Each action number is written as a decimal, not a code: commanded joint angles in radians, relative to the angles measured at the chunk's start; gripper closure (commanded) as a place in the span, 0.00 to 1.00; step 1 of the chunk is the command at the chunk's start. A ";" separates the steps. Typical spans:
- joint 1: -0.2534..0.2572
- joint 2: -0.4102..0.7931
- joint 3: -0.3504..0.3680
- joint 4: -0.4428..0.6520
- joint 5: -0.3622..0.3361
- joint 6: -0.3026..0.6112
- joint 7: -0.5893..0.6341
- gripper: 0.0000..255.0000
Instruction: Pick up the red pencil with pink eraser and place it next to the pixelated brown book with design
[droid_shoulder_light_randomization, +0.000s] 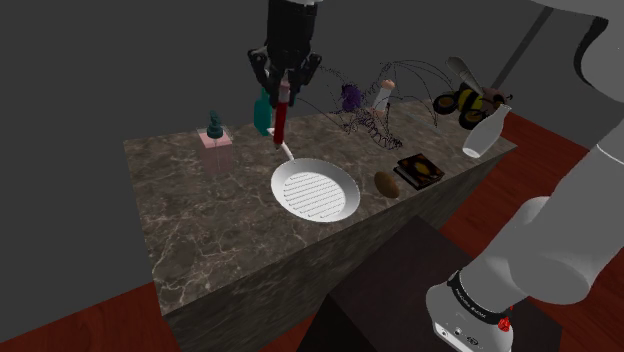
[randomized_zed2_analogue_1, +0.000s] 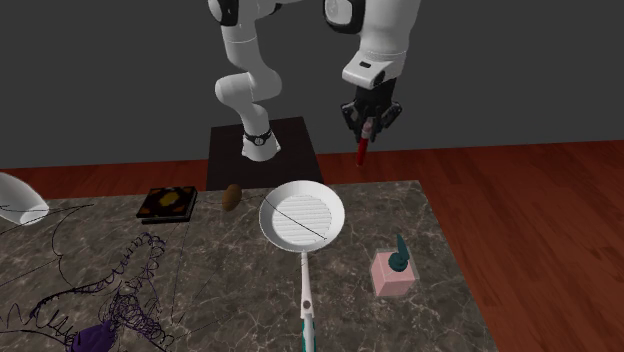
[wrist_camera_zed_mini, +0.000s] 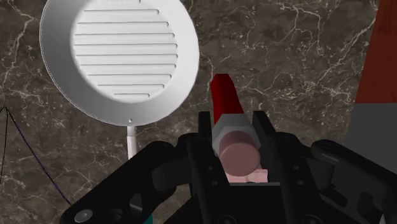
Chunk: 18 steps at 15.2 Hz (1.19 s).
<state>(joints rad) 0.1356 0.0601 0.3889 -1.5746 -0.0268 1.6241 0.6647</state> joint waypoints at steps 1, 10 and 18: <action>-0.032 -0.066 -0.024 -0.087 0.025 0.026 -0.057 1.00; -0.120 -0.289 -0.153 -0.328 0.075 0.050 -0.285 1.00; -0.186 -0.416 -0.284 -0.455 0.058 0.048 -0.481 1.00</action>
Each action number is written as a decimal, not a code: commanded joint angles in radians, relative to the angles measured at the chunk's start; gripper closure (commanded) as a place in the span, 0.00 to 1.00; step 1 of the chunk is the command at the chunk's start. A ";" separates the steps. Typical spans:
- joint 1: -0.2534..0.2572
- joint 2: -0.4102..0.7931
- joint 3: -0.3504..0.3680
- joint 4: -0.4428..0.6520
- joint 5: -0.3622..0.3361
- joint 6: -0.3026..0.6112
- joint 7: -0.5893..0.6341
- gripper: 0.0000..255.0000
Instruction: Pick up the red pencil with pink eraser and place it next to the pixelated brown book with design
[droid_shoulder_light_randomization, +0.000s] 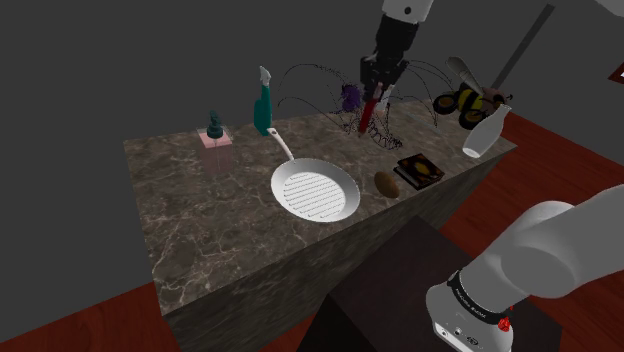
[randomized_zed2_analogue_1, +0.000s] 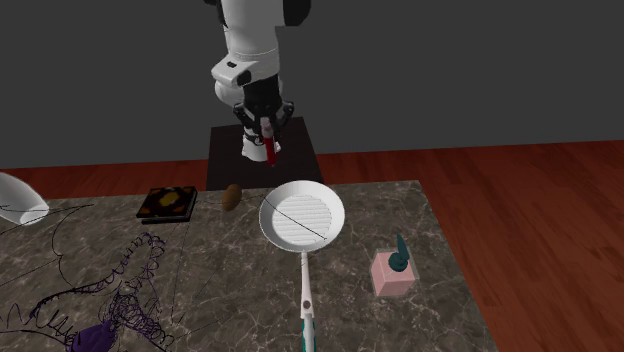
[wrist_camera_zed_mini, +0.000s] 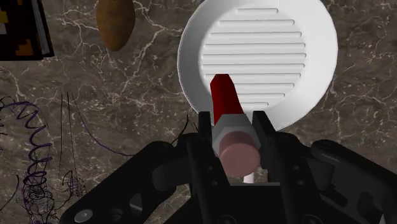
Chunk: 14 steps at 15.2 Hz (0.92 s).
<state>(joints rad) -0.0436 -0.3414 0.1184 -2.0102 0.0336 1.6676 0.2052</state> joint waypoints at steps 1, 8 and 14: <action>-0.015 -0.026 -0.030 -0.030 -0.008 0.004 -0.045 1.00; -0.076 -0.075 -0.151 -0.075 -0.053 -0.001 -0.214 1.00; -0.129 -0.075 -0.257 -0.071 -0.096 -0.001 -0.360 1.00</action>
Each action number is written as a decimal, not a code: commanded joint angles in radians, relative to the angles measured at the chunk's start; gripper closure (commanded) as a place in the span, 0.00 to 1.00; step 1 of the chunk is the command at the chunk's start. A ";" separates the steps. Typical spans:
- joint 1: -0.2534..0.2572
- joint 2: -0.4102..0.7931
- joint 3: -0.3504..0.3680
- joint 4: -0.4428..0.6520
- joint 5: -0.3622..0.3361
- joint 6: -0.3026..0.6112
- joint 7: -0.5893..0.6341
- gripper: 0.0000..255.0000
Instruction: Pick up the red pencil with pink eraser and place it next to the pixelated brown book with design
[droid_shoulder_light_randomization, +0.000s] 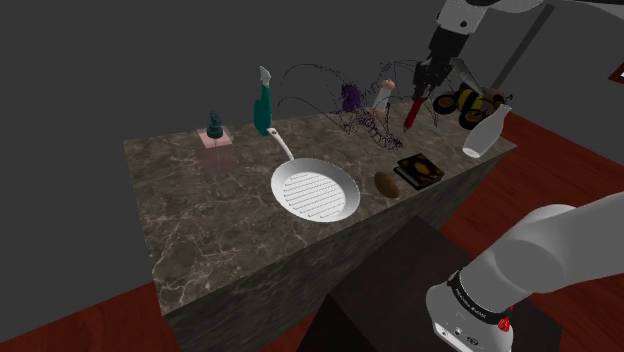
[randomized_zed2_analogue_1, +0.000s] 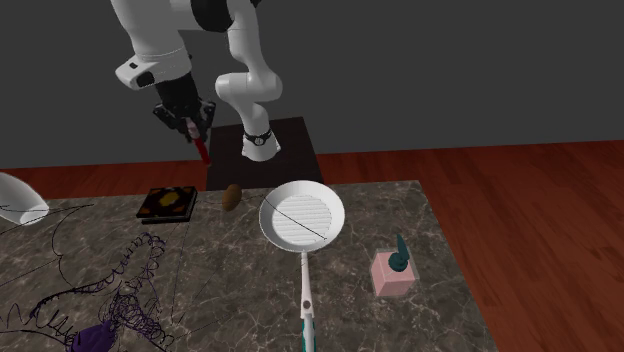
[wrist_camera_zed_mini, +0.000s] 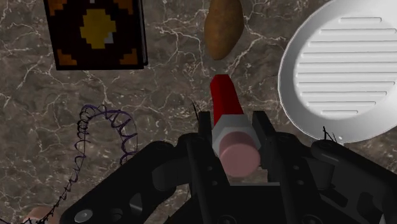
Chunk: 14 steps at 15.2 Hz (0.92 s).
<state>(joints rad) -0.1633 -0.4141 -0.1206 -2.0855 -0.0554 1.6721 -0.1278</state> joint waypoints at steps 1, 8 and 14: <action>-0.018 0.001 -0.036 0.009 -0.014 -0.005 -0.051 1.00; -0.074 0.059 -0.162 0.071 -0.049 -0.001 -0.226 1.00; -0.117 0.152 -0.273 0.168 -0.051 0.003 -0.384 1.00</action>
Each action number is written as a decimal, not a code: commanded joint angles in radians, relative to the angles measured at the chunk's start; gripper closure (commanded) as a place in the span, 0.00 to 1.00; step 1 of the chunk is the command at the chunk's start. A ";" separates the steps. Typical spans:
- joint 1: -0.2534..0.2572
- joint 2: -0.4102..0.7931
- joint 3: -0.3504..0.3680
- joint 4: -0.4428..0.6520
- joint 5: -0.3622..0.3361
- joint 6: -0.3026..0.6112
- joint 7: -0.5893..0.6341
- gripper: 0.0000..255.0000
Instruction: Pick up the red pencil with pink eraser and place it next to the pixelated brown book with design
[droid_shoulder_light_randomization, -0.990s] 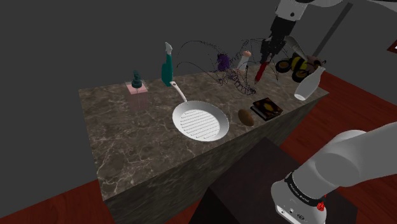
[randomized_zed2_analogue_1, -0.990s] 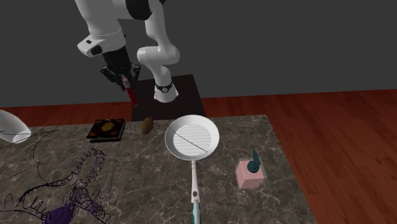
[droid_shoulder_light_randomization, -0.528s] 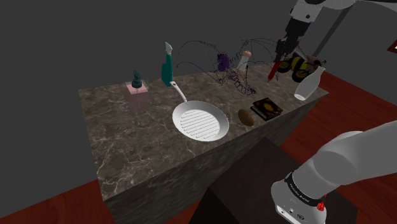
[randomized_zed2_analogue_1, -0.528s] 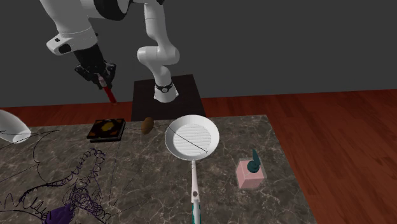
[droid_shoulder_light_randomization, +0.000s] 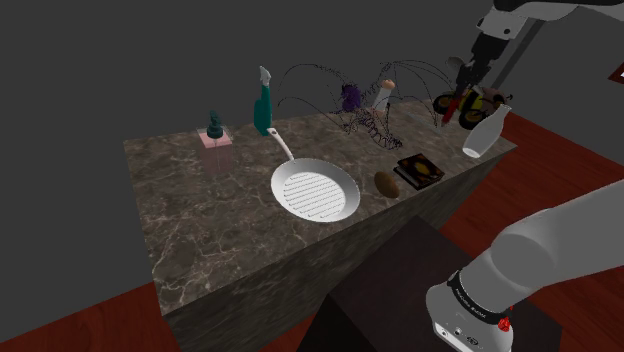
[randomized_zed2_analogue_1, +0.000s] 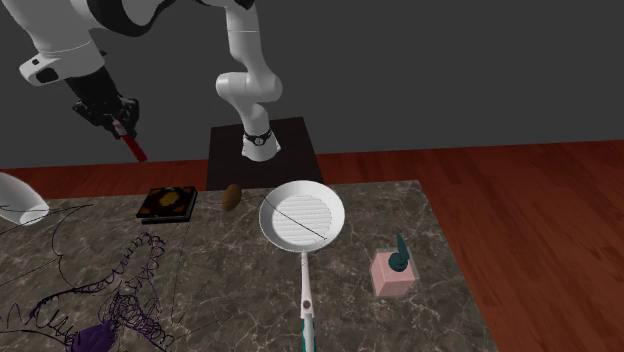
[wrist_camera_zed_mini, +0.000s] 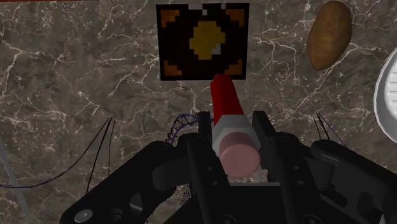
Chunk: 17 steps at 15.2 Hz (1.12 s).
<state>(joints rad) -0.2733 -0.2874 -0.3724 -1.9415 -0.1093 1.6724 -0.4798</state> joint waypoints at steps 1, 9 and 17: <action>-0.014 0.045 -0.040 0.044 0.006 0.003 -0.059 1.00; -0.086 0.252 -0.183 0.254 0.085 -0.012 -0.293 1.00; -0.214 0.499 -0.263 0.503 0.229 -0.059 -0.499 1.00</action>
<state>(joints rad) -0.4748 0.1929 -0.6316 -1.4569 0.1079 1.6162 -0.9613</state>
